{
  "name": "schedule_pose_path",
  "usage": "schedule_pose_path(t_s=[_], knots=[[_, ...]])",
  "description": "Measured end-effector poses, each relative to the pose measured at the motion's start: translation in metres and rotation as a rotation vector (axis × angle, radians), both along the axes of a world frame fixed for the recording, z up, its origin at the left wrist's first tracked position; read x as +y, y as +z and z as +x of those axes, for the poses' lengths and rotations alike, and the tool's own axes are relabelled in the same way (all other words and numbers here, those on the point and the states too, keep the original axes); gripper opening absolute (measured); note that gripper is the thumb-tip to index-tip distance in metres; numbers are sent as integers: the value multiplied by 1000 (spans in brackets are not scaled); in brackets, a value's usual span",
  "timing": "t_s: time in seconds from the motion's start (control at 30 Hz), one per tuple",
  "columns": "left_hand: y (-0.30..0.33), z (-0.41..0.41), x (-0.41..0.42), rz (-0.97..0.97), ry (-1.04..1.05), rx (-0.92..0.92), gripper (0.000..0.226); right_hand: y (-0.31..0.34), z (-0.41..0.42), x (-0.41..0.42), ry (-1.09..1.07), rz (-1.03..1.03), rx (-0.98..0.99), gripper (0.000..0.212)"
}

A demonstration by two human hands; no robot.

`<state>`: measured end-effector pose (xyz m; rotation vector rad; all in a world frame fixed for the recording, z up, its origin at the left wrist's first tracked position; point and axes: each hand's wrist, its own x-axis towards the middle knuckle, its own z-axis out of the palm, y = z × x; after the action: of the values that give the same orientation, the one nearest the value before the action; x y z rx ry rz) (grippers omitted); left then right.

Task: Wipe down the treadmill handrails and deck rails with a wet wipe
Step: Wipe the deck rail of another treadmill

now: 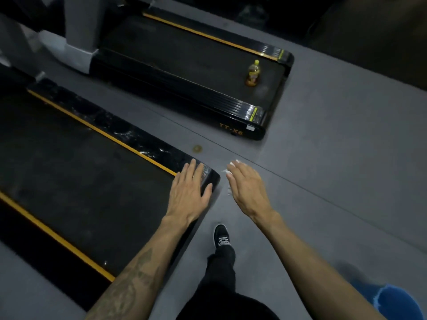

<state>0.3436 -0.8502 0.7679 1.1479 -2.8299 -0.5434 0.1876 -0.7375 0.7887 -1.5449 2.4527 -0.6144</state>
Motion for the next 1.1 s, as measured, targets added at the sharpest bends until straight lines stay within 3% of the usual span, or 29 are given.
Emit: schedule_pose_path(t_s=[0.37, 0.6, 1.1], knots=[[5, -62, -82, 18, 290, -35, 72, 3, -88, -136, 303, 54, -4, 40], [2, -92, -108, 32, 591, -39, 70, -9, -120, -216, 596, -36, 38, 34], [-27, -160, -57, 121, 1399, -67, 70, -33, -143, -313, 1419, 115, 99, 43]])
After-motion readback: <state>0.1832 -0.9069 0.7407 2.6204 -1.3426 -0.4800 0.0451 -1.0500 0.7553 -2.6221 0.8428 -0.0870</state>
